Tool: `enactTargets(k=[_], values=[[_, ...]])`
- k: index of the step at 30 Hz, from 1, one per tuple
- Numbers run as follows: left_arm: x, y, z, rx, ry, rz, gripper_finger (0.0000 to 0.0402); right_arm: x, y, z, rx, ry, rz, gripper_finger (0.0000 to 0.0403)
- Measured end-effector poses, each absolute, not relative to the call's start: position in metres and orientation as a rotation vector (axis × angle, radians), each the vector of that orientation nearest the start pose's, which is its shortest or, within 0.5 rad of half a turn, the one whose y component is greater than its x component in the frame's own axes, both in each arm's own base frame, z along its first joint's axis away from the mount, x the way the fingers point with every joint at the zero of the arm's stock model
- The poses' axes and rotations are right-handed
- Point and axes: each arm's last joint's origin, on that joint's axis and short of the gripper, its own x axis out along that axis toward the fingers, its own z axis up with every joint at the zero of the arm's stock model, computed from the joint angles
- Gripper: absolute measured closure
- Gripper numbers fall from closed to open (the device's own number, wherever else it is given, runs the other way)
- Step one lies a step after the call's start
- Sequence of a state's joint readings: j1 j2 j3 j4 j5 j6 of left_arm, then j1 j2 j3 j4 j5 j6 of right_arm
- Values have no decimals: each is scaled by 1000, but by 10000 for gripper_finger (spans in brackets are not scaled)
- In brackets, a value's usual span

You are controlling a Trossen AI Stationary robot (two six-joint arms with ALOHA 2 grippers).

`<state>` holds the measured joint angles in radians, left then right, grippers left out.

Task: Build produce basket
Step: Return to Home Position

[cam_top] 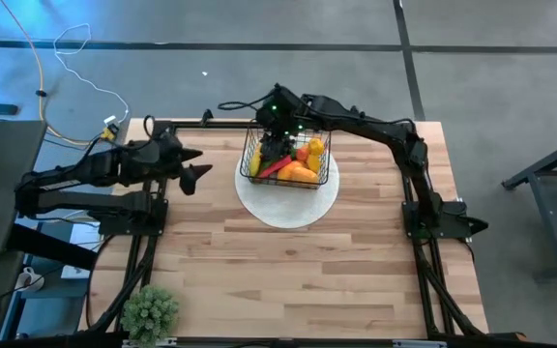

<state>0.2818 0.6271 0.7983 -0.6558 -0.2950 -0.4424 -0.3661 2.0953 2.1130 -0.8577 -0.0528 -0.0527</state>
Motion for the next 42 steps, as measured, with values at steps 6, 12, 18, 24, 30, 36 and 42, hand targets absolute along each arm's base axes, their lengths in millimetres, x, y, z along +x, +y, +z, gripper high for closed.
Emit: enactTargets(k=[6,12,18,24,30,36,42], values=[[96,33,291,-418,271,613,108,443,-141,340,184,726,-269,229],[78,26,271,-405,167,538,108,446,-125,360,242,658,-261,229],[70,24,250,-377,54,508,108,447,-114,376,291,600,-271,229],[78,23,226,-360,-47,407,108,445,-111,380,332,603,-281,229],[88,22,203,-367,-78,289,108,432,-107,392,350,621,-250,229],[94,24,187,-352,-138,276,108,408,-95,423,363,574,-231,229],[97,25,165,-331,-32,292,108,372,-82,458,277,530,-303,229]])
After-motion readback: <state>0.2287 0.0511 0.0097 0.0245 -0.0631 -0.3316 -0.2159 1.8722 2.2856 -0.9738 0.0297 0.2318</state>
